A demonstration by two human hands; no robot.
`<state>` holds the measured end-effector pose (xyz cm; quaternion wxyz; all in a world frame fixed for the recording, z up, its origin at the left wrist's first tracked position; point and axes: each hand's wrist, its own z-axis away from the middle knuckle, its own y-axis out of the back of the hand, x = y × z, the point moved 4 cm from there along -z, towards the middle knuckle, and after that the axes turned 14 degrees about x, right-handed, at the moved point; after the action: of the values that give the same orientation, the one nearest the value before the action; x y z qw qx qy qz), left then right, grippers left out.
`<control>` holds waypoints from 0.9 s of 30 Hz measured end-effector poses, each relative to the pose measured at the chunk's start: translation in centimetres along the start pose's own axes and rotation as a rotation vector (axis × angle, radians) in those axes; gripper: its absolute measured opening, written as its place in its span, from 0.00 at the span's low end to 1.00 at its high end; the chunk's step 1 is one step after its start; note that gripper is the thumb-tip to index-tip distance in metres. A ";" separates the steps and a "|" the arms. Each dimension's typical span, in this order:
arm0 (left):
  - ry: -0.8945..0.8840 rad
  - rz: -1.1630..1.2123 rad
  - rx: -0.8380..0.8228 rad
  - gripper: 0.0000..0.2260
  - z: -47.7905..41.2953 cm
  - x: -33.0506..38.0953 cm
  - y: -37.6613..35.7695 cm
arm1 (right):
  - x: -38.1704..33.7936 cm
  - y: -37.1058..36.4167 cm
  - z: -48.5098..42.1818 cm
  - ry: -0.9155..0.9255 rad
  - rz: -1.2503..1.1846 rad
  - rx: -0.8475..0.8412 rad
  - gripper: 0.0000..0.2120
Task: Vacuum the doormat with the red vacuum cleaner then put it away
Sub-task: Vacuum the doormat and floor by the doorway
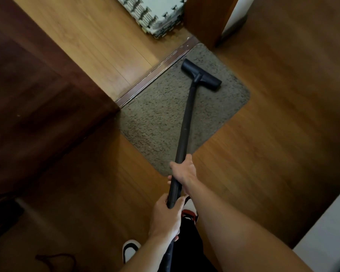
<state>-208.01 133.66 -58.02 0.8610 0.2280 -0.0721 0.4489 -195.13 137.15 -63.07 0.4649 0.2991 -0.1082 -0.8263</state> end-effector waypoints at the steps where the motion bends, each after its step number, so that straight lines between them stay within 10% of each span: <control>1: 0.009 -0.002 0.001 0.10 0.2 -0.8 0.6 | 0.7 -0.4 0.7 -0.003 0.003 -0.001 0.15; 27: 0.042 0.000 0.078 0.10 4.6 -11.1 11.7 | 8.6 -7.7 12.5 -0.051 -0.009 -0.122 0.14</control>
<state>-223.57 129.08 -53.76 0.8527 0.2519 -0.0365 0.4563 -211.39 132.93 -60.02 0.4754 0.2497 -0.0680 -0.8408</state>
